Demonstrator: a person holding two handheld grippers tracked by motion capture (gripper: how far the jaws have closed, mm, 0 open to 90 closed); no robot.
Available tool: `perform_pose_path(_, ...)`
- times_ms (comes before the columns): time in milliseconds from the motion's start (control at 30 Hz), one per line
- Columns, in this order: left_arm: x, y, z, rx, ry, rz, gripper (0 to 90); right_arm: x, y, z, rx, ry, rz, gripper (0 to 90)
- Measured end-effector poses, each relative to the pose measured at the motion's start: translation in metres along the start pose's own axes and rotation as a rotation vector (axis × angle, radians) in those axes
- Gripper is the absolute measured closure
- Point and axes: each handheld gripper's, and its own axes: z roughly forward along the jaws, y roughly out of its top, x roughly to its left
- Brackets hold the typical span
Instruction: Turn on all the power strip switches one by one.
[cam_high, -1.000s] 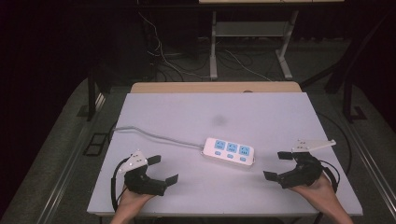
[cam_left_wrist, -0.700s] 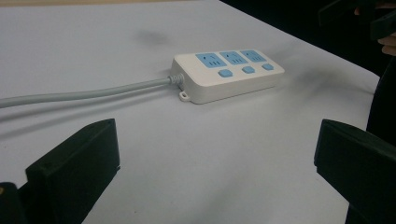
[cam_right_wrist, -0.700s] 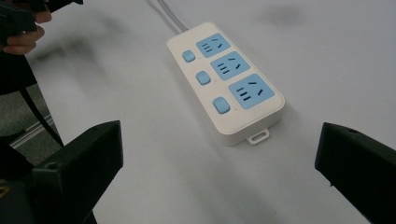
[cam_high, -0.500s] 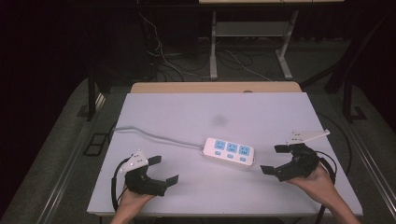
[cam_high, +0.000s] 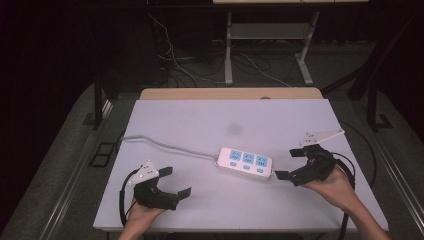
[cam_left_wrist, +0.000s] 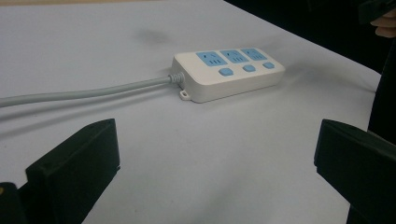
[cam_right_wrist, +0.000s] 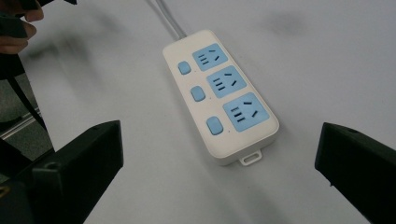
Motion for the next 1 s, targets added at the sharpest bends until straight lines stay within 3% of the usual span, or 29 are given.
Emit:
perform_pose_path(600,0.001,0.000,0.000,-0.002,0.005,0.004,0.0,-0.006,0.015,0.027,0.071,0.023,-0.011,1.0)
perform_pose_path(633,0.001,0.000,-0.001,-0.003,0.007,0.003,0.0,-0.006,0.015,0.029,0.079,0.023,-0.011,4.8)
perform_pose_path(667,0.001,0.000,-0.001,-0.004,0.009,0.000,0.0,-0.007,0.015,0.030,0.077,0.043,-0.032,17.7)
perform_pose_path(767,0.001,0.000,-0.001,-0.003,0.013,-0.005,0.0,-0.007,0.016,0.032,0.084,0.040,-0.026,24.9)
perform_pose_path(867,0.002,0.000,-0.002,-0.002,0.015,-0.004,0.0,-0.010,0.018,0.036,0.083,0.062,-0.012,43.5)
perform_pose_path(967,0.002,0.000,-0.002,-0.004,0.018,-0.004,0.0,-0.011,0.018,0.038,0.081,0.061,-0.004,49.8)
perform_pose_path(1000,0.002,0.000,-0.002,-0.005,0.019,-0.003,0.0,-0.011,0.019,0.040,0.082,0.065,-0.001,56.9)
